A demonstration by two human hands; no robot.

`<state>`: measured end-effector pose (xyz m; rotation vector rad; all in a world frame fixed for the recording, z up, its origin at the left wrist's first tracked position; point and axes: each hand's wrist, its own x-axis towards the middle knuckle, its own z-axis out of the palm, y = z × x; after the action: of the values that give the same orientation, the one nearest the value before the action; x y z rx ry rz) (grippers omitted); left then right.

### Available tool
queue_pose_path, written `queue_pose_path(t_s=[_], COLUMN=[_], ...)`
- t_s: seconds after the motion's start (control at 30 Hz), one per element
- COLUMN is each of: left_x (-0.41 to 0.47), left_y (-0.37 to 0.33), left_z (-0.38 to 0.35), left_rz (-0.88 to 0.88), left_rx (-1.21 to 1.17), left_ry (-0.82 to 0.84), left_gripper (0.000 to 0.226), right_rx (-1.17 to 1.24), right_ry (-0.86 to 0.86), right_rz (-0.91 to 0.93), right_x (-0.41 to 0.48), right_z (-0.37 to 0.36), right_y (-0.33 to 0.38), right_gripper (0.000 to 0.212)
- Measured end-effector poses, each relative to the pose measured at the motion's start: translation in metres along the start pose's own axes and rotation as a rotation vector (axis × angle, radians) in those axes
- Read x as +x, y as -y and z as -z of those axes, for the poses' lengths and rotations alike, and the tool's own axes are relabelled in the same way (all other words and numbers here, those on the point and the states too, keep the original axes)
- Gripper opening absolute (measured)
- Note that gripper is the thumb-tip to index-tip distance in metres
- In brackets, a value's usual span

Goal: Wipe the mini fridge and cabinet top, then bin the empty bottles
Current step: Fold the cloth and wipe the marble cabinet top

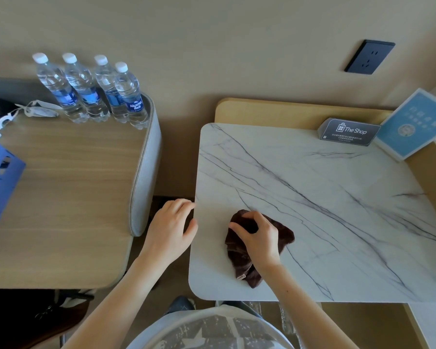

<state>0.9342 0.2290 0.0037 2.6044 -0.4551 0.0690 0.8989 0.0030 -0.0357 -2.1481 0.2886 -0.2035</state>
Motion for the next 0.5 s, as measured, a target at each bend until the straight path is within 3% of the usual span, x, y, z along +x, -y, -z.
queue_pose_path(t_s=[0.3, 0.5], left_x=[0.006, 0.011], left_y=[0.010, 0.012], left_z=[0.034, 0.041], left_rz=[0.036, 0.075], left_rx=[0.019, -0.008], left_ry=[-0.144, -0.195], left_gripper=[0.031, 0.030], right_rx=[0.265, 0.321], right_ry=[0.039, -0.029], right_rz=[0.061, 0.019], right_x=[0.012, 0.020], right_z=[0.004, 0.027], right_y=[0.065, 0.045], right_gripper=[0.017, 0.016])
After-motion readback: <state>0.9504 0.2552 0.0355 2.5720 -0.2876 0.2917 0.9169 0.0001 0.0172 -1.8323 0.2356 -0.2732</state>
